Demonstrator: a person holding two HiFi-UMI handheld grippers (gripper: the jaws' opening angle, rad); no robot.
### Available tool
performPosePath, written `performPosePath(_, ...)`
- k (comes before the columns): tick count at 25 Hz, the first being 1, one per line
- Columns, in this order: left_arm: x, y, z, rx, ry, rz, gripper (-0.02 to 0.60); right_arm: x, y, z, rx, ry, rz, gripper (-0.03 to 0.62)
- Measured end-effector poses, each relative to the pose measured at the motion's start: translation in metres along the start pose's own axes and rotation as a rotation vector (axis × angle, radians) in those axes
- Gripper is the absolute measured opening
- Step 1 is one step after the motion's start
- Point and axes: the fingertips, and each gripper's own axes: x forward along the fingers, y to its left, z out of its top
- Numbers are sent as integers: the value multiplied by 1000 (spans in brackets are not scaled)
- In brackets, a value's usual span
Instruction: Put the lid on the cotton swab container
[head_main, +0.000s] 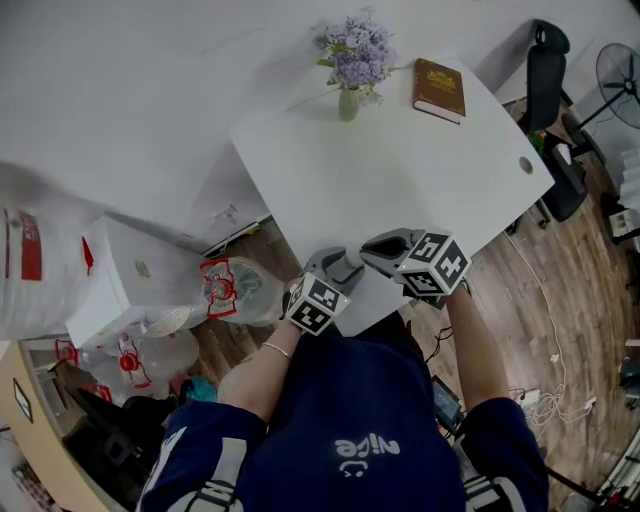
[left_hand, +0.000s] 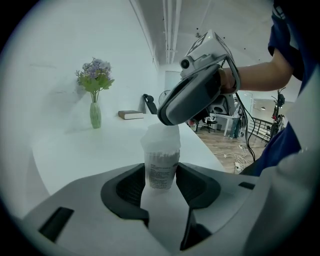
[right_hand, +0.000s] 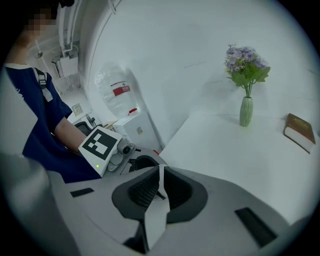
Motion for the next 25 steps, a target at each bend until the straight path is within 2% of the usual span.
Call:
performPosePath(5,0,1,0,-1,1,-2,210,0,0,-7,46,-39,-34,57)
performPosePath(16,1,0,0,-4,3,-4,212,0,-1,-11,57,-90,-114,57)
performPosePath(21,3,1,0,-6,5,-4,212,1,-2,-12,7,-76,-182,57)
performPosePath(25,2,2,-1,-8,8,-4,212,5,1,-13,-124,-1,-284,57)
